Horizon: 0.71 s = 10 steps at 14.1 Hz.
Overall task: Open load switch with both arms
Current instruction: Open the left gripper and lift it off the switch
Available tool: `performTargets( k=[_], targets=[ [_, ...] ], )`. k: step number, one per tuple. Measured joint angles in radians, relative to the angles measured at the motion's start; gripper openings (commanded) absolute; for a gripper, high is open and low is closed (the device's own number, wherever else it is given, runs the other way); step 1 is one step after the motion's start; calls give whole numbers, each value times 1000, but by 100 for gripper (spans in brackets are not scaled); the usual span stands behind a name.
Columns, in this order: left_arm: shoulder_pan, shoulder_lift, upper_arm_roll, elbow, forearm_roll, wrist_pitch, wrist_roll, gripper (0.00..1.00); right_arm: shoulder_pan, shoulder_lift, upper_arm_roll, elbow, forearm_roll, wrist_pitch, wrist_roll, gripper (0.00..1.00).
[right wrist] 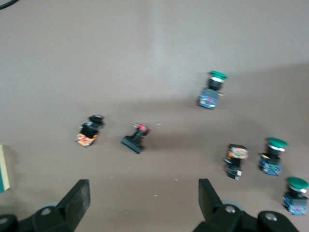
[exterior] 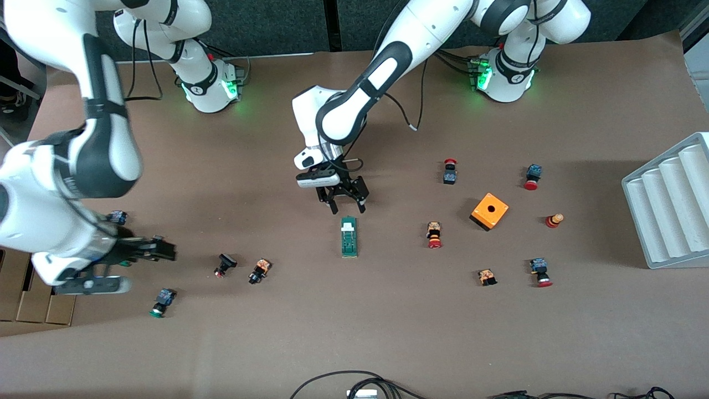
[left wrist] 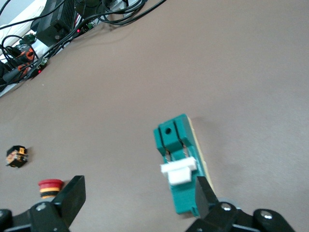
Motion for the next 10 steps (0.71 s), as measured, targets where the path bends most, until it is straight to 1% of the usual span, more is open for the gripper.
performTargets(
  k=[1, 3, 6, 10],
  targets=[
    [16, -17, 0, 0, -29, 0, 60, 100, -23, -9, 0, 1, -1, -19, -14, 100],
    [49, -59, 2, 1, -110, 0, 209, 100, -46, -31, -6, 3, -35, -45, -20, 100],
    [117, -137, 5, 3, -255, 0, 459, 100, -50, -59, -22, 4, -51, -55, -22, 100],
    [219, -223, 7, 2, -432, -15, 758, 100, -47, -69, -14, 4, -108, -59, -22, 100]
  ],
)
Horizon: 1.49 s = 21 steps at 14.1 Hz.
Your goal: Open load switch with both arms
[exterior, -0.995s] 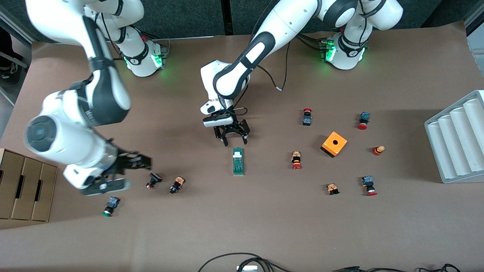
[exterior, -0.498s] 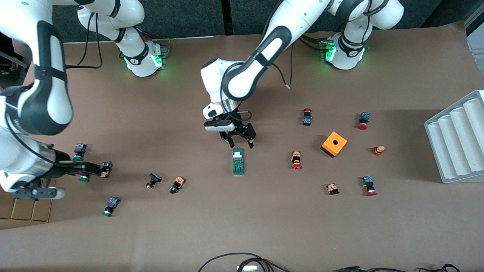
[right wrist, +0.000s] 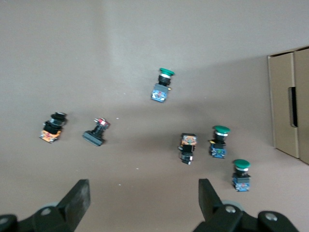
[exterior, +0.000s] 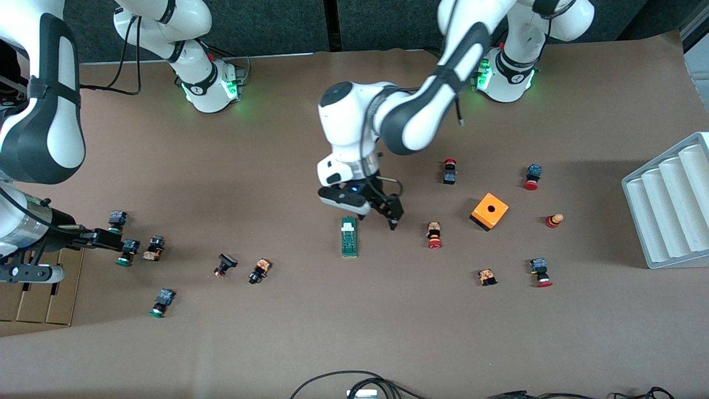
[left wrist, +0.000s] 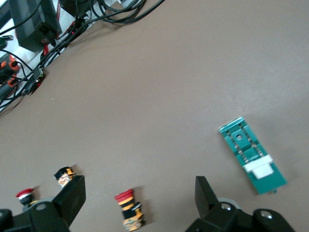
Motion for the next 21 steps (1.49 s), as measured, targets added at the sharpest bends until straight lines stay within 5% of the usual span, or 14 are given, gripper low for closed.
performTargets(
  k=[2, 6, 11, 17, 21],
  targets=[
    [51, -37, 2, 1, -99, -25, 150, 100, -19, -10, 22, 0, -3, 0, 4, 100],
    [199, -118, 4, 2, -314, -110, 444, 100, -211, -95, 181, -22, -2, -23, 13, 100],
    [407, -192, 6, 26, -512, -308, 589, 100, -213, -219, 211, -150, -2, -53, 13, 100],
    [625, -244, 6, 116, -542, -487, 592, 100, -176, -246, 216, -182, -3, -70, 21, 100],
    [663, -291, 5, 114, -525, -553, 481, 100, -184, -242, 207, -188, -11, -71, 22, 100]
  ],
)
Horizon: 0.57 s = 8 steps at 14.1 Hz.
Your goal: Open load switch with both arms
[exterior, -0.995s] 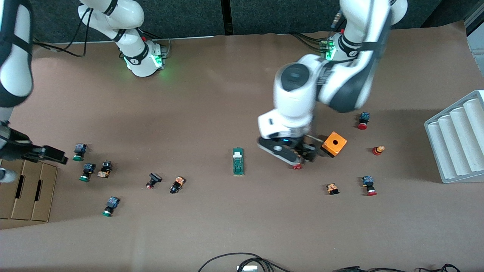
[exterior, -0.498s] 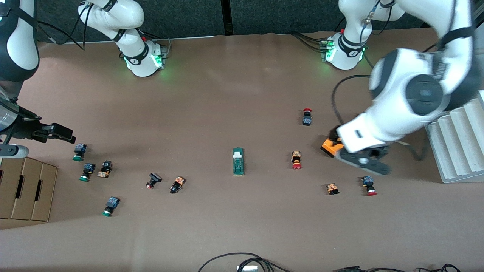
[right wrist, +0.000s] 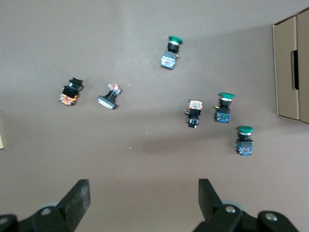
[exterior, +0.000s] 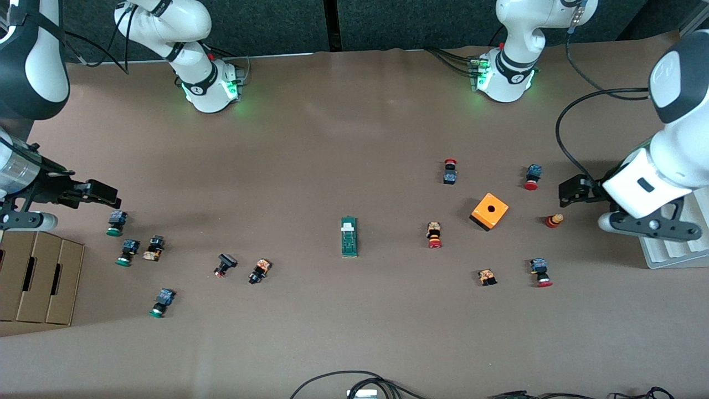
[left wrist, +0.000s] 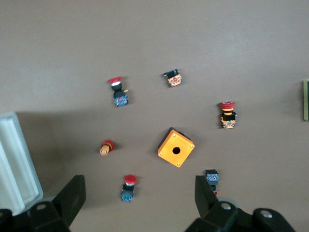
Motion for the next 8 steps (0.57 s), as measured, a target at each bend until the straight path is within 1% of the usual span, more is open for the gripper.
performTargets(
  k=[3, 8],
  targets=[
    [-3, -29, -6, -49, 1, 5, -41, 100, -1, 0, -2, -1, -5, 0, 0, 100],
    [24, -126, -1, -214, 0, 108, -56, 100, 6, -7, 7, 5, -5, 0, 0, 100]
  ],
)
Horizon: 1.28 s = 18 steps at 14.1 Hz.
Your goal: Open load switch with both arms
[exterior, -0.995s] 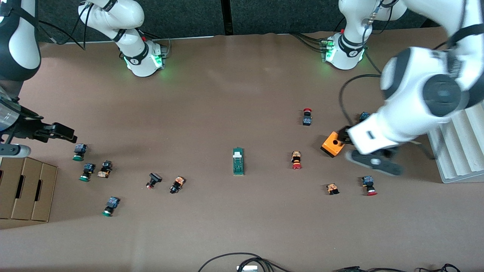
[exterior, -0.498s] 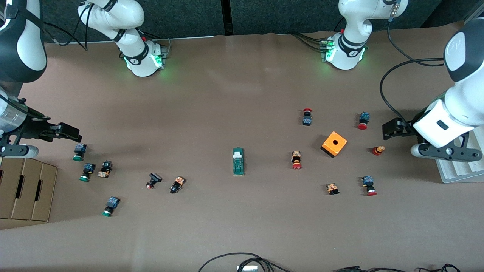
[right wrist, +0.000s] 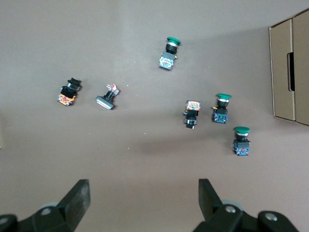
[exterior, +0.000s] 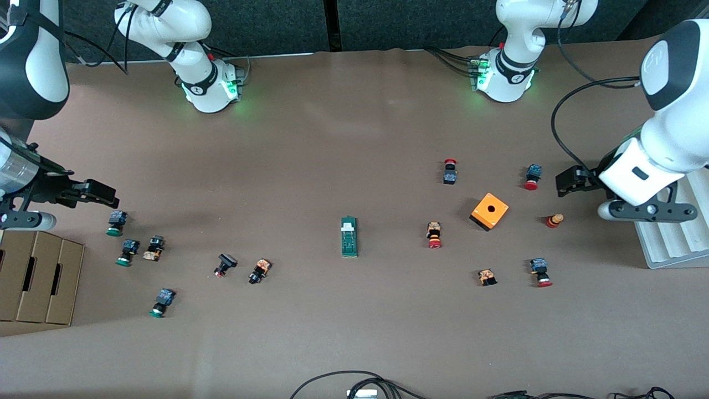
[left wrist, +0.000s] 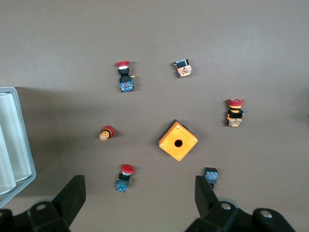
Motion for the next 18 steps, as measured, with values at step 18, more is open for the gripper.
performTargets(
  k=[18],
  targets=[
    [18, -130, 55, -175, -1, 43, -12, 100, 0, -1, -5, 8, 29, -3, 0, 100]
  ],
)
